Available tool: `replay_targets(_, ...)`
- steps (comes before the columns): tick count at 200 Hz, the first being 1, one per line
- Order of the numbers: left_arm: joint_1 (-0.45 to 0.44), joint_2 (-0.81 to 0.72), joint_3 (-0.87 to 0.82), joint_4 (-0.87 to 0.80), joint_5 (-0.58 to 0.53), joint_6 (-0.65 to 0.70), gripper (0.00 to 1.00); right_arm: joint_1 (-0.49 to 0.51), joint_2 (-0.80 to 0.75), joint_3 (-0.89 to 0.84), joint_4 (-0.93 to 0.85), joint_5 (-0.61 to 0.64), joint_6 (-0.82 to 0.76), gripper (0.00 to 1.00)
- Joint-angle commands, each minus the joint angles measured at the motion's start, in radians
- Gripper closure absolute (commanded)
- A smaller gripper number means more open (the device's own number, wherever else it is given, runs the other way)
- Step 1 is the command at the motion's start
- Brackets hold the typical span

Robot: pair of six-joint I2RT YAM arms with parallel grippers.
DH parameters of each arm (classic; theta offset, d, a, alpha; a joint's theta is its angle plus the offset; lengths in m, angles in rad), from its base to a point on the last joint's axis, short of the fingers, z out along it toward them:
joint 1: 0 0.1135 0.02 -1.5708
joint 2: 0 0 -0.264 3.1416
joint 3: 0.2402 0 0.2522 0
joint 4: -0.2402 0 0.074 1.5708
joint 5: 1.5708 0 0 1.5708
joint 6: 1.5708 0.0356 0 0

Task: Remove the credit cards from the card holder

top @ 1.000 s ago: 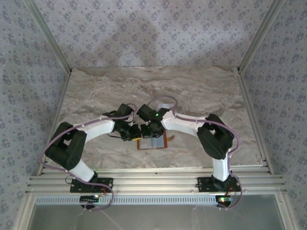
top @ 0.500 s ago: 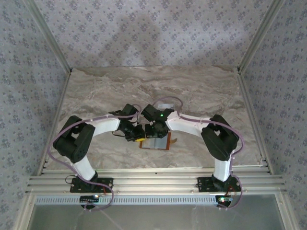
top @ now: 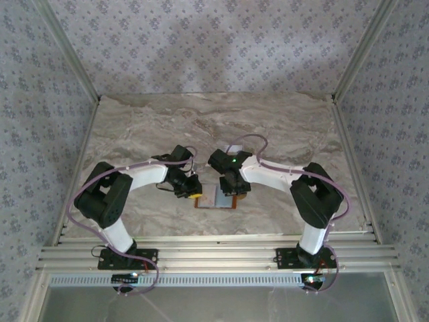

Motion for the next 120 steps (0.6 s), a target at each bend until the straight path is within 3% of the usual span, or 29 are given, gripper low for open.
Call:
replay_targets(1,0.005,-0.012,0.001,-0.072,-0.052,0.014,0.84,0.002,-0.050,0.018,-0.056,0.045,0.005,0.70)
replay_targets(36,0.002,-0.040,-0.003,-0.075,-0.049,0.007,0.83,0.012,-0.079,0.063,-0.047,0.031,0.017,0.69)
replay_targets(96,-0.007,-0.047,-0.011,-0.074,-0.042,-0.007,0.83,0.014,-0.094,-0.002,0.294,-0.296,0.088,0.69)
replay_targets(120,-0.009,-0.042,-0.013,-0.072,-0.042,-0.008,0.83,0.029,-0.070,-0.006,0.315,-0.291,0.113,0.70)
